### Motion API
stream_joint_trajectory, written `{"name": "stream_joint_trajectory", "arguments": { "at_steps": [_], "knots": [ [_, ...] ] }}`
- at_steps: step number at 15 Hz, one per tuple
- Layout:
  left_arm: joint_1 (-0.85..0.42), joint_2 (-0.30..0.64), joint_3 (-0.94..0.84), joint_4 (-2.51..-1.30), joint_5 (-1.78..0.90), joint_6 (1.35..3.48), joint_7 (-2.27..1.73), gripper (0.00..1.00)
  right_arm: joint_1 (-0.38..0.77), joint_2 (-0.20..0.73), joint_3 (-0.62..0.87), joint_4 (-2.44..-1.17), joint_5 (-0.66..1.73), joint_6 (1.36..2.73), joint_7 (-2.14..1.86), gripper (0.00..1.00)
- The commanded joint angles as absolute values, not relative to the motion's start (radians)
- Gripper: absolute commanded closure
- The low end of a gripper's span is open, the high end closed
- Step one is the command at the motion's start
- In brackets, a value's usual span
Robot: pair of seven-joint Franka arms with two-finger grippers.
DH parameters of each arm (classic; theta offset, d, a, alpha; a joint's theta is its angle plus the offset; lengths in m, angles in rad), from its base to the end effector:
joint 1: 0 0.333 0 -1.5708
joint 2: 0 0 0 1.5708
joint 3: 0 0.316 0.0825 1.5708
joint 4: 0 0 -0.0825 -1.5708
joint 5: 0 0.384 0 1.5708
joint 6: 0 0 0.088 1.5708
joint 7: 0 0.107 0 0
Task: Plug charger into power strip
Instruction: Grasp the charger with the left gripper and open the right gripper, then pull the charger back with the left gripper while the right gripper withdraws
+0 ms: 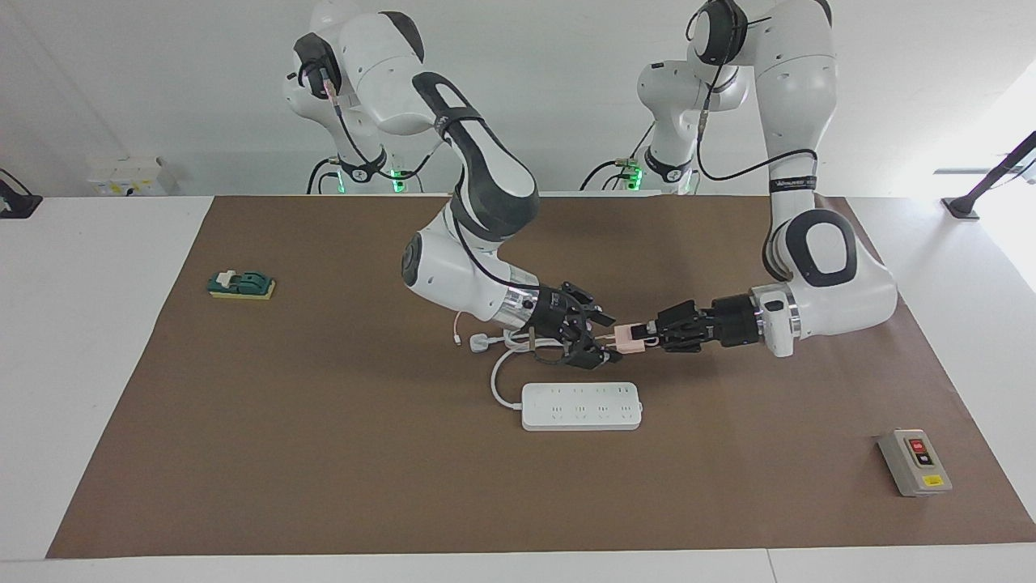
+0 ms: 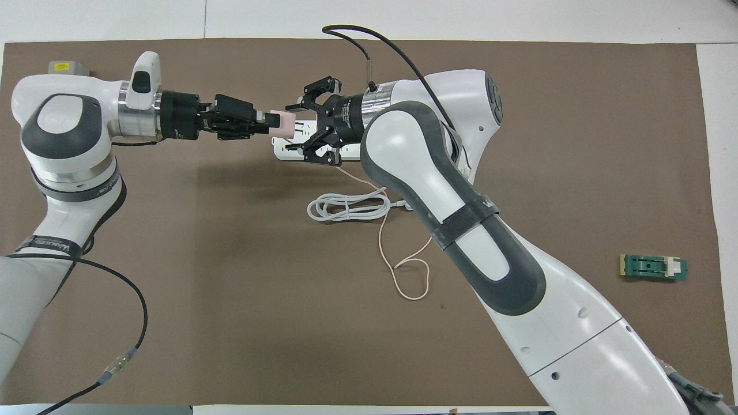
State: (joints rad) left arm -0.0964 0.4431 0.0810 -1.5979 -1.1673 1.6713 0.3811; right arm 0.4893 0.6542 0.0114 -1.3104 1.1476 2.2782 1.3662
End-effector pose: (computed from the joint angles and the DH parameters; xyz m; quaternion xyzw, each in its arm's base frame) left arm 0.6576 -0.1075 0.4017 0.8441 -0.0123 -0.0562 0.5331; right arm 0.6627 0.3851 0.4011 -0.6316 0.6062 0.2962 0.3820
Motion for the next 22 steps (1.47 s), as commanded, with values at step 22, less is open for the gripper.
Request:
{"name": "stream_joint_trajectory", "arguments": {
  "at_steps": [22],
  "knots": [
    [0.026, 0.382, 0.084, -1.258, -0.256, 1.342, -0.245, 1.00, 0.152, 0.339, -0.002, -1.462, 0.580, 1.757, 1.174, 0.00]
  ]
}}
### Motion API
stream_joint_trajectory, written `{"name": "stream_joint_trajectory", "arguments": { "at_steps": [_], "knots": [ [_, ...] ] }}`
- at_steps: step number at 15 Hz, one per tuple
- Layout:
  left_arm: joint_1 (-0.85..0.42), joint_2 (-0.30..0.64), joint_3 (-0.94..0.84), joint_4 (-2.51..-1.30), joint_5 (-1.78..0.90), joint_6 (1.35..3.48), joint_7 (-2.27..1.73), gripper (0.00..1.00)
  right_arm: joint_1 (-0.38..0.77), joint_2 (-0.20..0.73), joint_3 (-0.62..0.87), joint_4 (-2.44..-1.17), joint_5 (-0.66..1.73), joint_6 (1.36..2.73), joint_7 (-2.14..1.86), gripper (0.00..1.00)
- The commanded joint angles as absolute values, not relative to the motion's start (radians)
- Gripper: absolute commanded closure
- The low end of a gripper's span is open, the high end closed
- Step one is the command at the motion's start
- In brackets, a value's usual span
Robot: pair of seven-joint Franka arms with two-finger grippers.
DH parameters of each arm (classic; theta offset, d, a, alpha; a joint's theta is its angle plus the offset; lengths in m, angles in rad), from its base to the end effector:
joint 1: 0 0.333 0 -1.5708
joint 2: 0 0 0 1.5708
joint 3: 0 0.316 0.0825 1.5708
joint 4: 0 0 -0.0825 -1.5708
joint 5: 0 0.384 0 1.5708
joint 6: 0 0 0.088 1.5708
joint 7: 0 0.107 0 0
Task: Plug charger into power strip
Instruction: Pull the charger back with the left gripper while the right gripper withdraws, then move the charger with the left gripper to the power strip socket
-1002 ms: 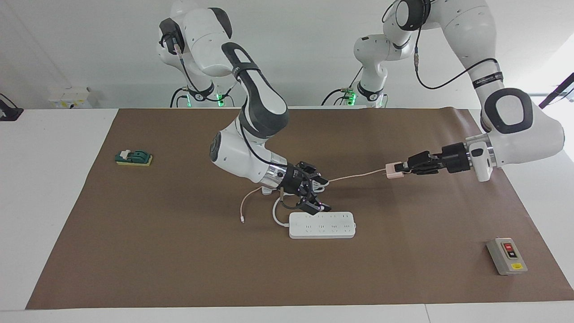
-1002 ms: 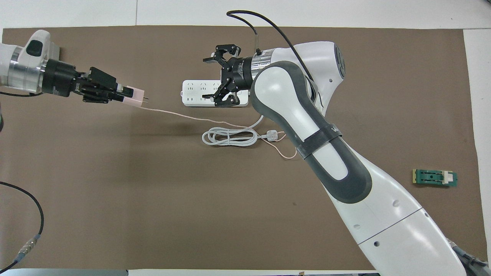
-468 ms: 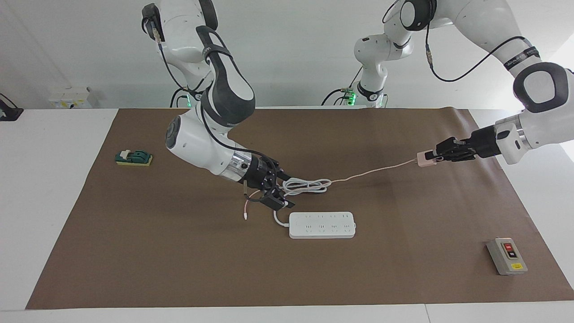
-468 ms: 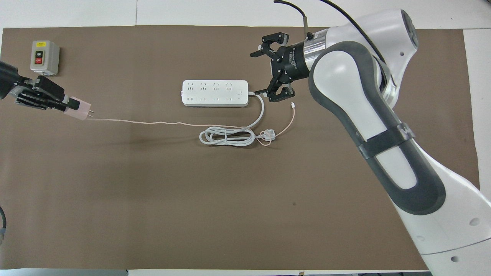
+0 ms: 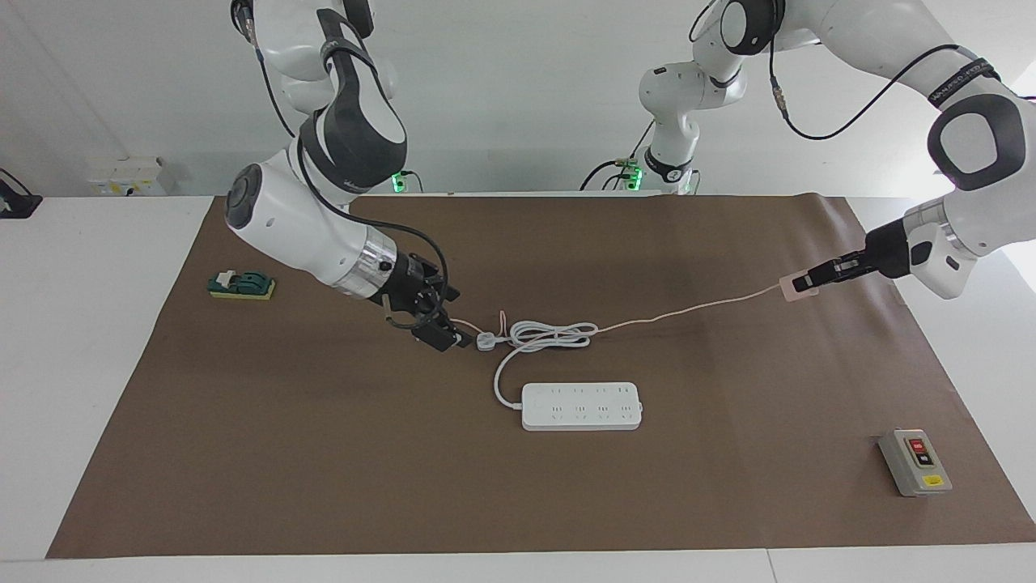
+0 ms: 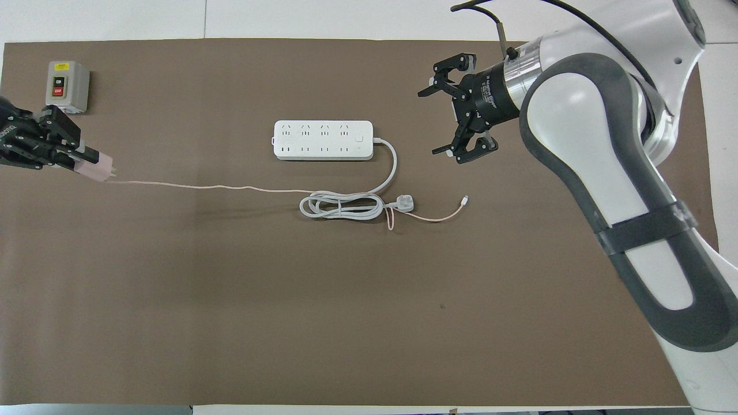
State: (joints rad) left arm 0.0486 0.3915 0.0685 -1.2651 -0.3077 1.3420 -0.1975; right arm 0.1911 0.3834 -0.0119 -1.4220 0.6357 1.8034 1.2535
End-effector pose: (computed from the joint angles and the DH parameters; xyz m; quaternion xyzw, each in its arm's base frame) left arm 0.6382 0.0290 0.5192 0.9677 0.1418 -0.1604 0.1333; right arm 0.6589 0.1713 0.4947 -0.7799 0.5482 0.1989 0.2271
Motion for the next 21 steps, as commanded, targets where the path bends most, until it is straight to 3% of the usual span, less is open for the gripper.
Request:
{"name": "stream_joint_trajectory", "arguments": {
  "at_steps": [1, 3, 8, 14, 21],
  "knots": [
    [0.022, 0.371, 0.084, -1.249, -0.238, 1.339, -0.252, 1.00, 0.144, 0.333, -0.002, -1.462, 0.548, 1.725, 1.120, 0.00],
    [0.015, 0.333, 0.071, -1.249, -0.187, 1.357, -0.366, 1.00, 0.114, 0.313, -0.002, -1.462, 0.494, 1.660, 0.998, 0.00],
    [-0.167, 0.353, 0.075, -1.235, -0.169, 1.509, -1.053, 1.00, 0.042, 0.282, -0.002, -1.460, 0.350, 1.540, 0.617, 0.00],
    [-0.380, 0.480, 0.081, -1.233, -0.128, 1.752, -1.759, 1.00, -0.020, 0.252, -0.002, -1.460, 0.157, 1.508, 0.183, 0.00],
    [-0.451, 0.649, 0.081, -1.190, 0.017, 1.824, -1.988, 1.00, -0.052, 0.223, -0.002, -1.460, 0.051, 1.509, -0.043, 0.00]
  ]
}}
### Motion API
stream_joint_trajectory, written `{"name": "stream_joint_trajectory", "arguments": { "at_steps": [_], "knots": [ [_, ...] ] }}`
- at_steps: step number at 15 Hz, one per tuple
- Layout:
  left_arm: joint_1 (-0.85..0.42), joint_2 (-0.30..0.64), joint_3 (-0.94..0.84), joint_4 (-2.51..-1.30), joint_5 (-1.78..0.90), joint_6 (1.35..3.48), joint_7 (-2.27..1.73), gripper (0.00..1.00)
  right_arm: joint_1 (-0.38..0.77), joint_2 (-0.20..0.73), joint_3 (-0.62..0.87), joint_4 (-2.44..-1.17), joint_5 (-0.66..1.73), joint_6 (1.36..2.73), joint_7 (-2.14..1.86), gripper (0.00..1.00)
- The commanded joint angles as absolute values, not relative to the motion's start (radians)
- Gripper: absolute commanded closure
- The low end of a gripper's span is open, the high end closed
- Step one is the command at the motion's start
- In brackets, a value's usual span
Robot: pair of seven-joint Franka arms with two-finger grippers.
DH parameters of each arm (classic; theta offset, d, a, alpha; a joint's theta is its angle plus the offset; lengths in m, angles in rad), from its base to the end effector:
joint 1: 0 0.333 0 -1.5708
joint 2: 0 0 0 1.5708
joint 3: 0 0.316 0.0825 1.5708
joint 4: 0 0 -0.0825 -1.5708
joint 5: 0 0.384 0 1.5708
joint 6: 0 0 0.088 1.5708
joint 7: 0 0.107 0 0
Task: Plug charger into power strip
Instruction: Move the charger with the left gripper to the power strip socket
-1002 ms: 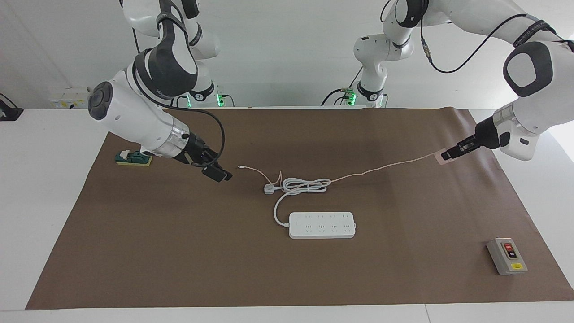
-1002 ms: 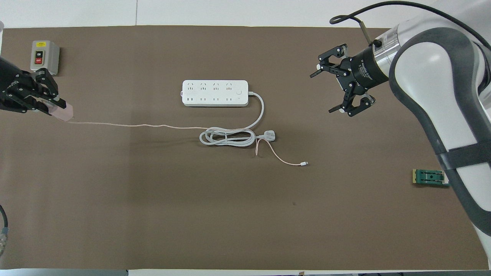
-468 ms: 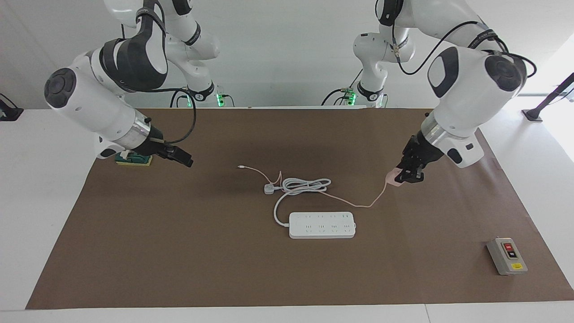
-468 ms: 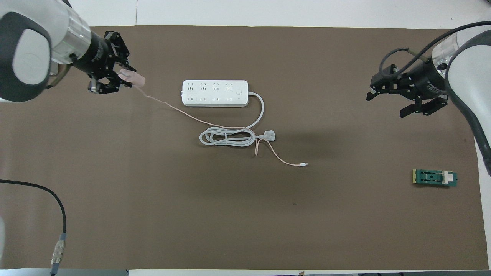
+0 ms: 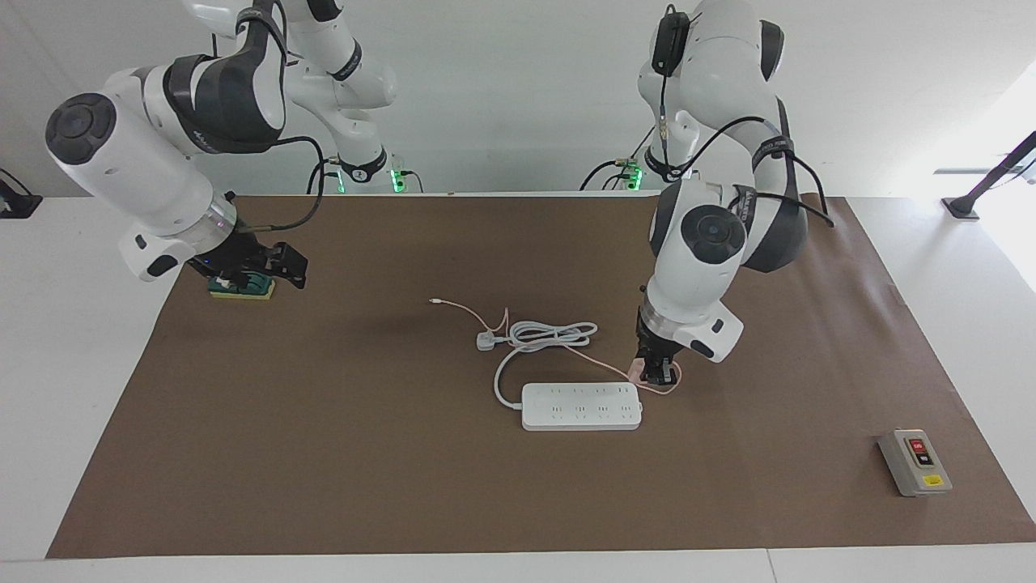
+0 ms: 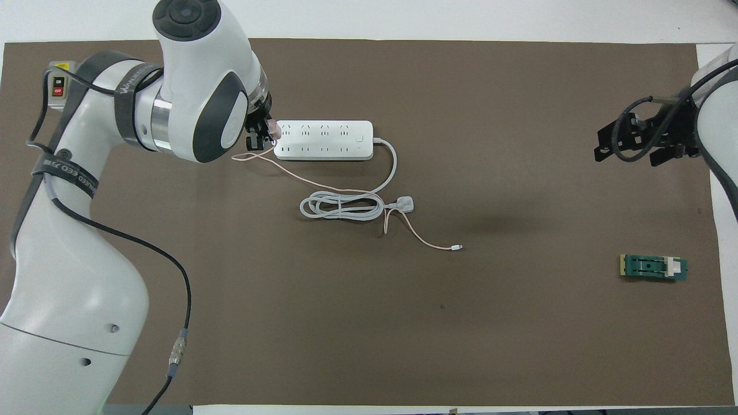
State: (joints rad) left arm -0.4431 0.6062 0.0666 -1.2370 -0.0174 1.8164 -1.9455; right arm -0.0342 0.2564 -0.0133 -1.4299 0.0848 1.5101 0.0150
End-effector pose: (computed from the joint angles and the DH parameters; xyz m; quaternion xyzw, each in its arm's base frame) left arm 0.6692 -0.2786 0.4132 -0.7101 -0.7039 -0.0047 0.0159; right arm 0.6186 -0.0189 0.5351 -0.9948 0.0322 0.0872 0.0421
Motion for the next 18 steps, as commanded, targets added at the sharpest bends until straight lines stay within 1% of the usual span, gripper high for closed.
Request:
{"name": "stream_joint_trajectory", "arguments": {
  "at_steps": [1, 6, 14, 18],
  "knots": [
    [-0.456, 0.660, 0.083, -1.190, 0.018, 1.827, -1.990, 1.00, -0.054, 0.213, -0.002, -1.459, 0.037, 1.509, -0.063, 0.00],
    [-0.457, 0.686, 0.081, -1.190, 0.025, 1.830, -1.999, 1.00, -0.052, 0.152, -0.002, -1.460, -0.015, 1.503, -0.146, 0.00],
    [-0.462, 0.701, 0.080, -1.190, 0.023, 1.873, -1.994, 1.00, -0.067, 0.046, -0.002, -1.463, -0.034, 1.413, -0.250, 0.00],
    [-0.457, 0.700, 0.077, -1.189, 0.021, 1.879, -1.962, 1.00, -0.069, 0.015, -0.002, -1.477, -0.037, 1.379, -0.250, 0.00]
  ]
}}
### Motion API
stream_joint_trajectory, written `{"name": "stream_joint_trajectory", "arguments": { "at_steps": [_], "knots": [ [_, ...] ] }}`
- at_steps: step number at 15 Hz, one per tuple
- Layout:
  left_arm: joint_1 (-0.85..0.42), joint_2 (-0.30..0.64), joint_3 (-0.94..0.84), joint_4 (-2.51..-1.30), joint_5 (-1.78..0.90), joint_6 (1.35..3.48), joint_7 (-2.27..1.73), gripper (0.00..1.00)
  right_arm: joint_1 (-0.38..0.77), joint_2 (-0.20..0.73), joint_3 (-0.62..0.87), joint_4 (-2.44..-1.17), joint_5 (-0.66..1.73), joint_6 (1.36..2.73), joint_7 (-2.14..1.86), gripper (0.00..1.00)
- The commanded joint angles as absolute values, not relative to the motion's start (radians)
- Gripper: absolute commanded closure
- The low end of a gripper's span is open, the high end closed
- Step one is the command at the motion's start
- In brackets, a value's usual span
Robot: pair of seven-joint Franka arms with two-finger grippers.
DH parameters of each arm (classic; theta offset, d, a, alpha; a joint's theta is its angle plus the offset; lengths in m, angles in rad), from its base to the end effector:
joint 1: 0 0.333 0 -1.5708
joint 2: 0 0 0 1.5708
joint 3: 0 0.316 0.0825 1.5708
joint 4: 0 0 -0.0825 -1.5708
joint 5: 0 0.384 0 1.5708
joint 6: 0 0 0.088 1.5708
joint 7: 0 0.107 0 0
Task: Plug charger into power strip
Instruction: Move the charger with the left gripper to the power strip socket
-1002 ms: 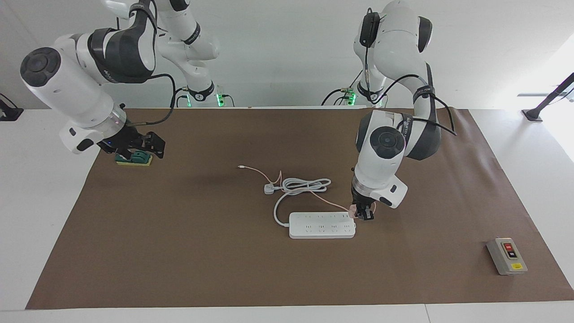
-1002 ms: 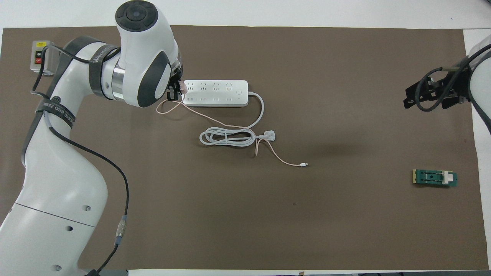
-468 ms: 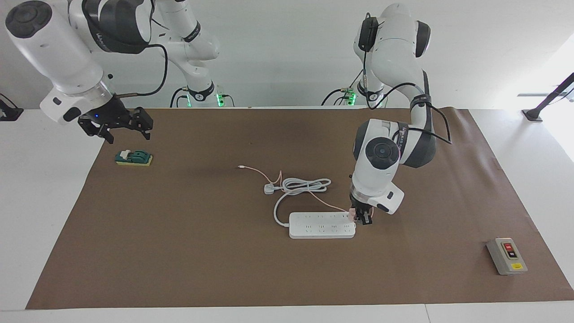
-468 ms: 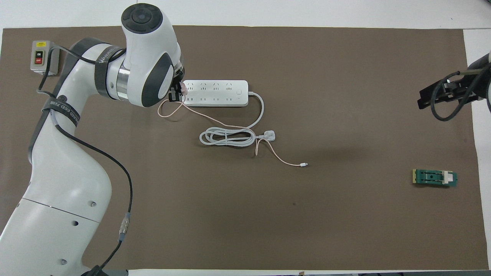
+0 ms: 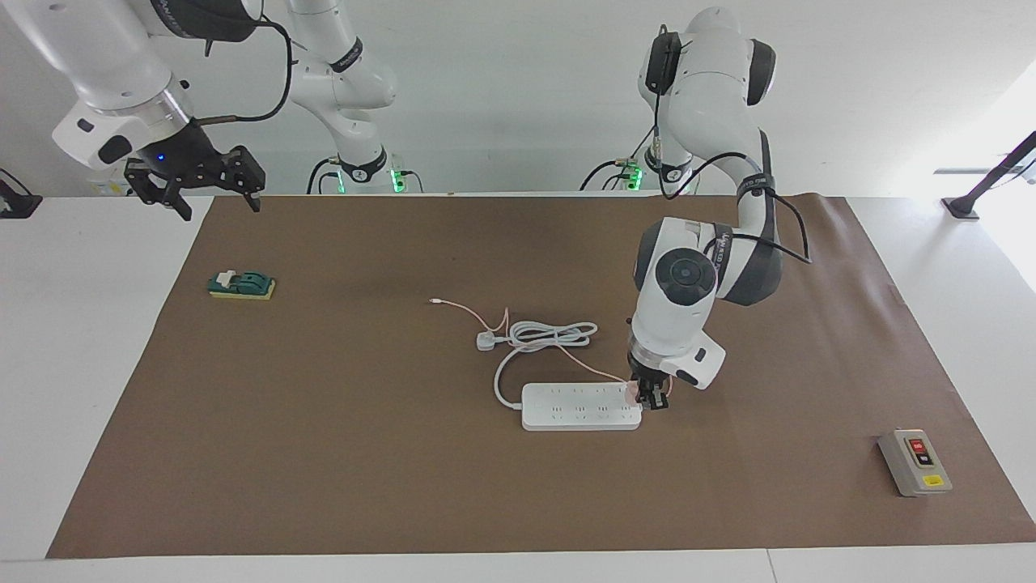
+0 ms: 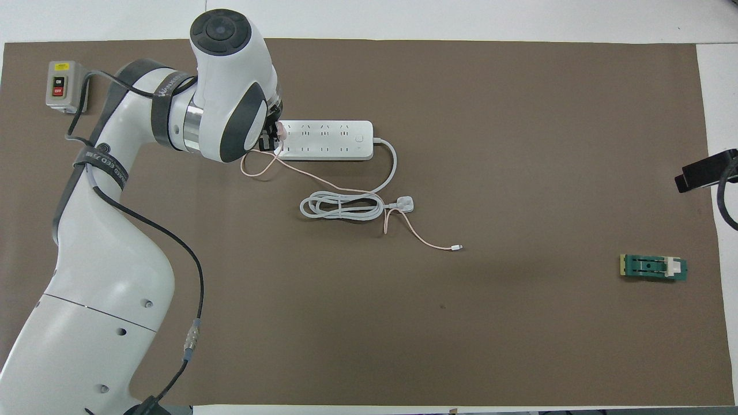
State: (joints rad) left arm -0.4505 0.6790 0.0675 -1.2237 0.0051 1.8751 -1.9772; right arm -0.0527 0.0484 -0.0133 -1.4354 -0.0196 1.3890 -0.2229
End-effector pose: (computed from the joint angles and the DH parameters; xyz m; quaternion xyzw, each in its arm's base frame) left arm 0.6794 -0.2870 0.3714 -0.7042 -0.7095 -0.0169 0.0211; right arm 0.5492 -0.0385 0.6454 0.9959 0.0770 -0.0483 0.0031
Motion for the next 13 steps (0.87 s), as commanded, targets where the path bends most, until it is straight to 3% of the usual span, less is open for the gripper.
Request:
{"name": "stream_joint_trajectory", "arguments": {
  "at_steps": [1, 7, 13],
  "knots": [
    [-0.456, 0.698, 0.074, -1.190, 0.020, 1.879, -1.930, 1.00, -0.071, -0.001, -0.002, -1.500, -0.037, 1.382, -0.250, 0.00],
    [-0.449, 0.660, 0.067, -1.200, -0.018, 1.827, -1.706, 1.00, -0.080, -0.064, 0.000, -1.597, -0.044, 1.416, -0.252, 0.00],
    [-0.414, 0.631, 0.054, -1.226, -0.021, 1.810, -1.661, 1.00, -0.080, -0.067, 0.000, -1.606, -0.052, 1.419, -0.252, 0.00]
  ]
}}
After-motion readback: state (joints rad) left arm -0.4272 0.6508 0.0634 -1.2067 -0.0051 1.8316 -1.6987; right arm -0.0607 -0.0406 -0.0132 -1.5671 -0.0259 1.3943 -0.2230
